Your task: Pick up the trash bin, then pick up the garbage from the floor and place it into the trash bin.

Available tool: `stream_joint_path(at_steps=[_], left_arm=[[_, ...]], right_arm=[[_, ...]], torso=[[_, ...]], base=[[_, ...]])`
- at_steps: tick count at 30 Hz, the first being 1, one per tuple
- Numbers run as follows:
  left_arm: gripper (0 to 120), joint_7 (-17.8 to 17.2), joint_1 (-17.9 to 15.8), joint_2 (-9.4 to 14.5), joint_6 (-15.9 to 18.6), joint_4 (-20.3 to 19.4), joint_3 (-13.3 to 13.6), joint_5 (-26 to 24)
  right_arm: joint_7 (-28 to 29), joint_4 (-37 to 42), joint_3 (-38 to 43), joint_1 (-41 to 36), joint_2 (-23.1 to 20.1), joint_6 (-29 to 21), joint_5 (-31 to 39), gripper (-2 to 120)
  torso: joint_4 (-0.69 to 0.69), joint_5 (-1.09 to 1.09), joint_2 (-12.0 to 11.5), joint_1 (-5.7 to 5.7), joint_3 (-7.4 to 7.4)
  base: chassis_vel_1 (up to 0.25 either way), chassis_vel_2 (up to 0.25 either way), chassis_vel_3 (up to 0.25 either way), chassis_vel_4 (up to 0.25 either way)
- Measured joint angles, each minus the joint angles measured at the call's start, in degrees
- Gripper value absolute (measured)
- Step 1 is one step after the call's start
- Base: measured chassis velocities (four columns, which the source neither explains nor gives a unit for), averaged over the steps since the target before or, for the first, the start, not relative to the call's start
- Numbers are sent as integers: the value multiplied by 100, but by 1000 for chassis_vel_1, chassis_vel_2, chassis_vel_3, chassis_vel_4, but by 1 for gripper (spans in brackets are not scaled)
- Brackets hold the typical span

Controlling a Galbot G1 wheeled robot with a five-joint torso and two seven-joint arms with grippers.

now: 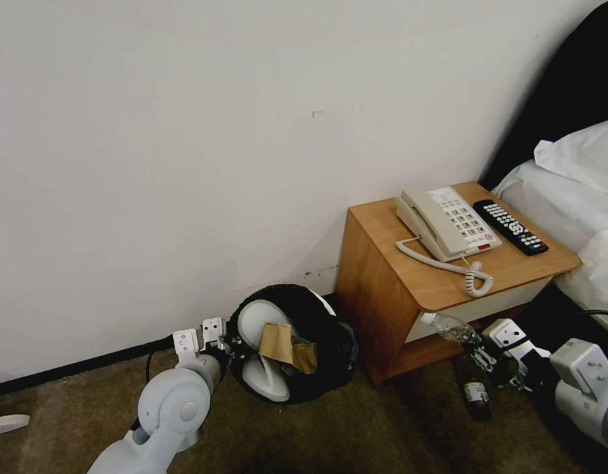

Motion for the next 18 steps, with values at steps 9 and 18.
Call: stream_joint_path(at_steps=[9, 18], left_arm=[[0, 1, -72, -16, -4, 69, 10, -9], [0, -2, -93, -25, -7, 75, 8, -17]], right_arm=[[-179, 1, 31, -109, 3, 71, -52, 17], [-440, 22, -124, -280, 134, 102, -531, 17]], torso=[[2, -1, 0, 0, 0], [3, -2, 0, 0, -1]], base=[[0, 0, 0, 0], [0, 0, 0, 0]])
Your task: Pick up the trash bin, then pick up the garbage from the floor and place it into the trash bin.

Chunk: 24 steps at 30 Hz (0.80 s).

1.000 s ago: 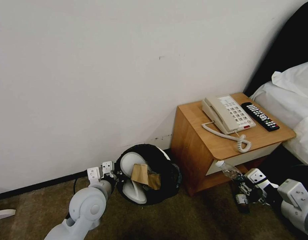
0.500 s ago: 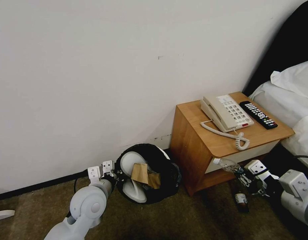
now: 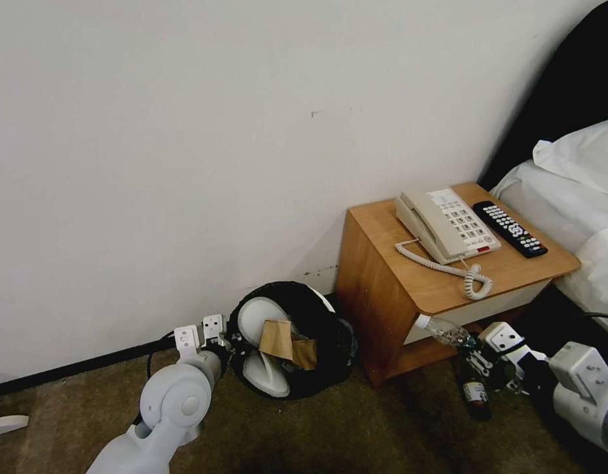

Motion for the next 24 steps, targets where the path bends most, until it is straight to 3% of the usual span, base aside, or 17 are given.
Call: stream_joint_path(at_steps=[24], left_arm=[[0, -9, 50, -36, -7, -6, -28, 33]], right_arm=[[-401, -6, -111, -186, 125, 63, -350, 16]], torso=[[-1, 1, 1, 0, 1]], base=[[0, 0, 0, 0]])
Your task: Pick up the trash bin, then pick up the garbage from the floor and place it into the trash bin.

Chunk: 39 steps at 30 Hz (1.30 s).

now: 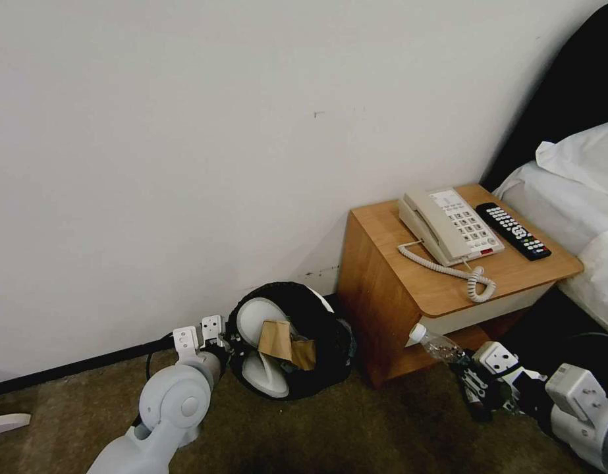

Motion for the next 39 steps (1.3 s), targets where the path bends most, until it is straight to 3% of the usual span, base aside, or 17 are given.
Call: stream_joint_path(at_steps=[20, 25, 30, 39], left_arm=[[0, -4, -154, 18, -2, 206, 55, 20], [0, -29, -198, 45, 15, 258, 80, -10], [0, -277, -235, 177, 226, 229, 130, -250], [0, -363, -202, 404, 323, 80, 78, -391]], right_arm=[[-286, -6, 80, 97, 30, 372, 74, 16], [-463, -6, 41, 228, 7, 717, 189, 16], [-615, -6, 11, 381, -40, 948, 399, 16], [-576, -6, 22, 387, -62, 917, 634, 16]], torso=[[0, 0, 0, 0, 0], [0, 0, 0, 0, 0], [0, 0, 0, 0, 0], [1, 1, 0, 0, 0]], base=[[0, 0, 0, 0], [0, 0, 0, 0], [0, 0, 0, 0], [0, 0, 0, 0]])
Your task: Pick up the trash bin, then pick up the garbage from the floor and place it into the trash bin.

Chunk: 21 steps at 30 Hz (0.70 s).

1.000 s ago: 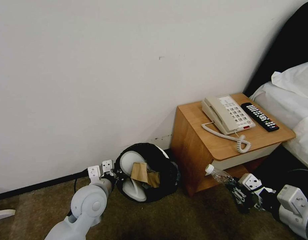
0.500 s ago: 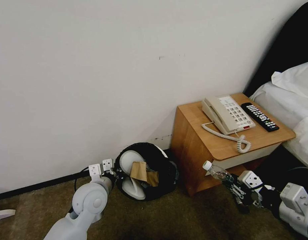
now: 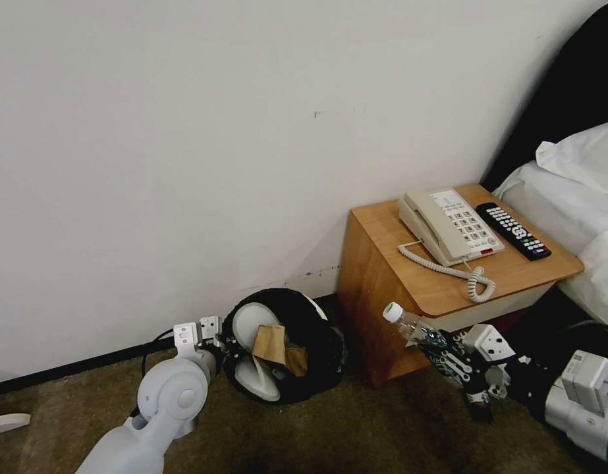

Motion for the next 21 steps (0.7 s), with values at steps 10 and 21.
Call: stream_joint_path(at_steps=[10, 21], left_arm=[[0, -6, 37, -13, 1, -37, 0, 18], [0, -97, 79, 117, 11, -204, -26, -55]], right_arm=[[-154, 0, 159, -192, 61, -27, -9, 16], [-380, -1, 410, -206, 118, 147, 234, 16]], torso=[[0, -1, 0, 0, 0], [0, 0, 0, 0, 0]], base=[[0, 0, 0, 0], [0, 0, 0, 0]])
